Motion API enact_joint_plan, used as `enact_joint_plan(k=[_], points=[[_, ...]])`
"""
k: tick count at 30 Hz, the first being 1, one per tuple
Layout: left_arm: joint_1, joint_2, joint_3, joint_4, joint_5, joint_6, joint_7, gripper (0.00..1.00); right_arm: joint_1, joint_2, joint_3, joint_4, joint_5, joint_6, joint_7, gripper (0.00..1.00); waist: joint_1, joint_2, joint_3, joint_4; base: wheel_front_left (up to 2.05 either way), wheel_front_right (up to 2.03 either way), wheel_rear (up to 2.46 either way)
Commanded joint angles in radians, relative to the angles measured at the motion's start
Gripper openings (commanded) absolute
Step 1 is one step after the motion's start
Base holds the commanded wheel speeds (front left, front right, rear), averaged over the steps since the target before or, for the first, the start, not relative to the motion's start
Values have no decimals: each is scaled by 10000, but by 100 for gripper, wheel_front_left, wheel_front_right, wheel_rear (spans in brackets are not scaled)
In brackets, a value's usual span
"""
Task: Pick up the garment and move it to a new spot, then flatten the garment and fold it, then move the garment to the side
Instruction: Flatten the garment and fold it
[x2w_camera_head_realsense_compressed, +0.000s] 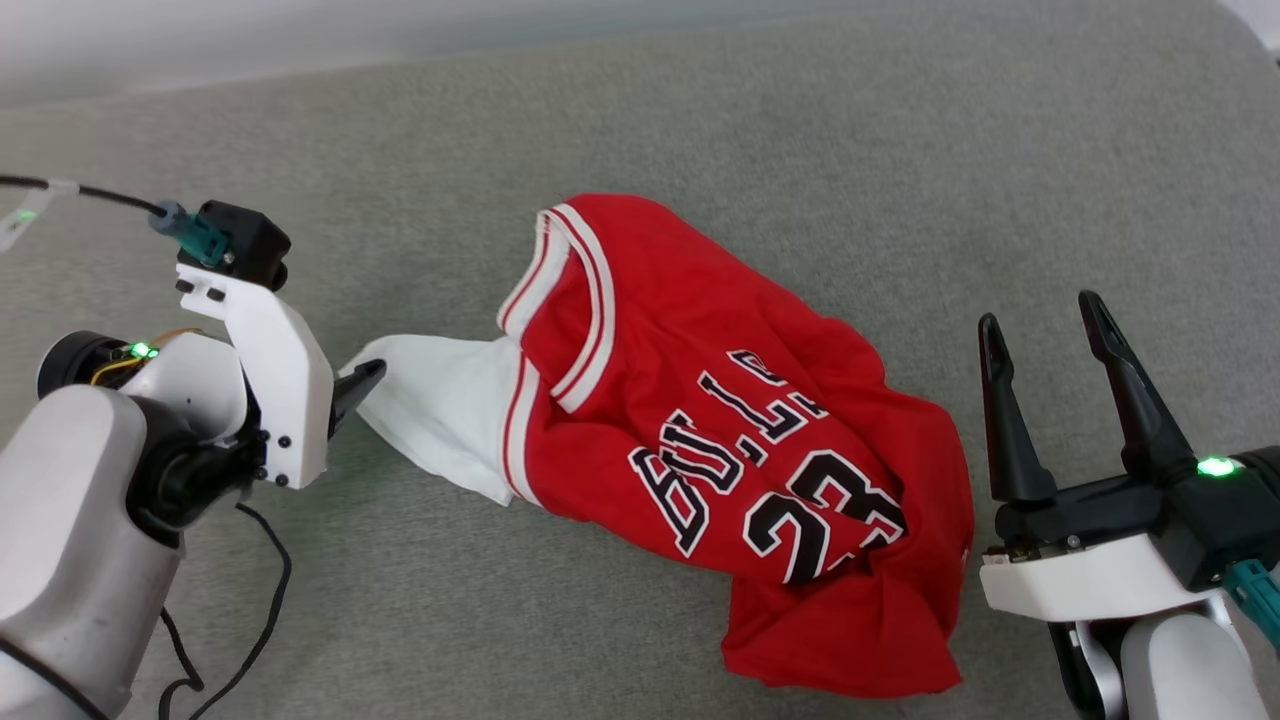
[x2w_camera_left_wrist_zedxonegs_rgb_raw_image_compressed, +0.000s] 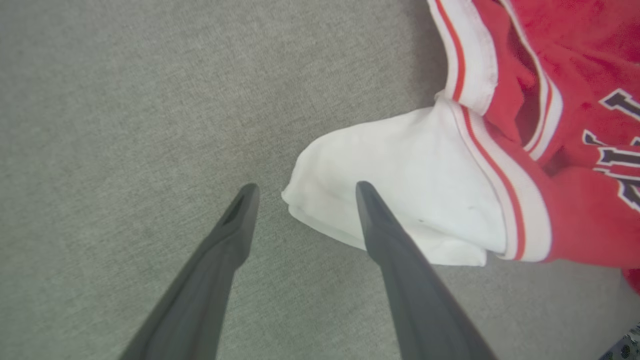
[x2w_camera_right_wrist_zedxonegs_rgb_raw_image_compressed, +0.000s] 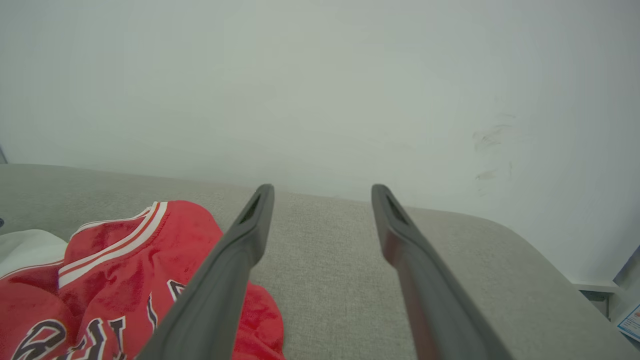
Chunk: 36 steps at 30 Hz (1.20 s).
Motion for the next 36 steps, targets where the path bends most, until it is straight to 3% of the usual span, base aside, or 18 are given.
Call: enact_joint_plan(k=[1,9,10,11,16,22,27,36], points=[[-296,107,-166,158,-215,-3,522,100,-210,-21,57,17,117,-6,-17,100,-3,0,520,-330,0,0,0],[-570,16,-611,689,-415,-4,1380,100,-444,-20,119,67,168,-6,-17,100,-3,0,935,-518,0,0,0],[-509,3,-711,788,-439,-4,1486,45,-462,-21,114,73,173,-6,-17,100,-3,0,954,-524,0,0,0],[-432,7,-832,864,-442,-4,1535,0,-478,-20,103,87,170,-6,-17,100,-3,0,965,-521,0,0,0],[-222,113,-782,1138,-483,-2,885,0,-502,-20,17,150,39,-6,-17,100,-3,0,823,-369,0,0,0],[-106,433,-72,1158,-419,65,-674,0,-244,-21,-110,318,-126,-6,-16,100,-3,0,212,-8,0,0,0],[437,910,641,986,-419,258,-1868,0,-3,-20,-191,470,-306,-6,-16,100,-3,0,-399,400,0,0,0],[1947,1655,1716,647,-653,826,-2997,0,395,-21,-274,692,-489,-6,-16,100,-3,0,-1246,1169,0,0,0]])
